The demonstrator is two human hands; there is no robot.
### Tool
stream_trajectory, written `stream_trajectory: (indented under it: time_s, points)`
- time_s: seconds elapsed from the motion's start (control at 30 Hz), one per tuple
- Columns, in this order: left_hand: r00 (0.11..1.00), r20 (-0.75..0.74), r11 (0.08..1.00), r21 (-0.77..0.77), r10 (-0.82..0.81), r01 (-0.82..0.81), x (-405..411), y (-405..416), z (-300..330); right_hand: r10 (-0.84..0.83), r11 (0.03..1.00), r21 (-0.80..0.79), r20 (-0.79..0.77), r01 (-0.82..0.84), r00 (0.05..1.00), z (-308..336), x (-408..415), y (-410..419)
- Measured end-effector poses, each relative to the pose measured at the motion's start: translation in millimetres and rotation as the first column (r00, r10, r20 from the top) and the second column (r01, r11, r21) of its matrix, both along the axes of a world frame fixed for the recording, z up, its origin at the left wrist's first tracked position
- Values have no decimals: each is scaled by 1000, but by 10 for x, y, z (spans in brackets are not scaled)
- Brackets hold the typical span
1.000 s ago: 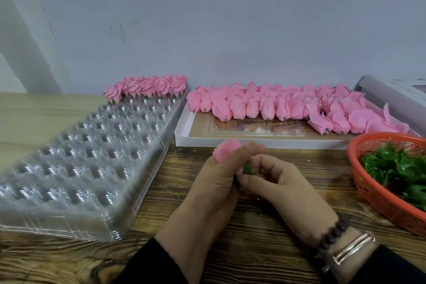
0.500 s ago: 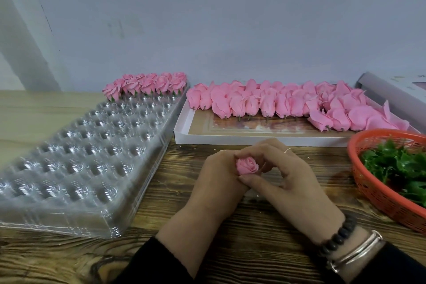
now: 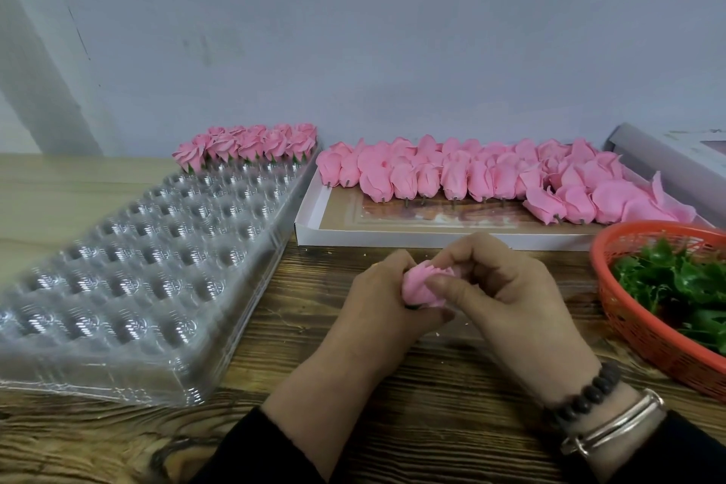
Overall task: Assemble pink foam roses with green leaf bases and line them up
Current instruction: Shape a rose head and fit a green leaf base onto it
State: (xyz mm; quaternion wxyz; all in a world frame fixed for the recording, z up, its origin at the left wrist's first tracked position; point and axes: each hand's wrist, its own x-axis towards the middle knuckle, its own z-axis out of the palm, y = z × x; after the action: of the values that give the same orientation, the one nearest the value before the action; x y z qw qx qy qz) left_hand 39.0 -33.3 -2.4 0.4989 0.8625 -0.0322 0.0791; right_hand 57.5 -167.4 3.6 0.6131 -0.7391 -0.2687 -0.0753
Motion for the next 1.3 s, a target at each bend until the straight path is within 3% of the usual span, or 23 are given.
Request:
stream_trajectory:
  time_s: [0.17,0.37,0.5,0.77,0.9,1.0,1.2,1.23,1.3]
  points:
    - [997,0,991,-112,-80,79,2,-19,-1,60,971,-239,184,-15,981,37,-16,11]
    - [987,-66,966,-228,-144,126,4,-16,9,104,955,-297,285,-16,953,64,-29,31]
    - [980,-93,974,-156,-177,162,1,-14,46,111,967,-251,259,-44,959,46,-48,15]
    - [984,70,973,-151,-166,175,-18,-122,7,-48,987,155,44,41,998,13,-76,89]
    - [964,187,980,-25,-191,199,-28,-165,-6,-69,996,63,103,63,992,11,-91,158]
    - [959,208,971,-98,-195,218,3,-228,-38,-60,994,-81,157,74,986,-5,-98,187]
    - [957,233,971,-125,-173,206,2,-197,-50,80,983,-174,106,-61,991,-5,-45,116]
    - [960,232,969,-151,-157,195,-2,-180,-46,92,984,-160,85,-78,992,-6,-42,101]
    - [982,184,919,-377,-53,121,2,-144,-17,67,995,-79,51,-63,996,-29,-26,73]
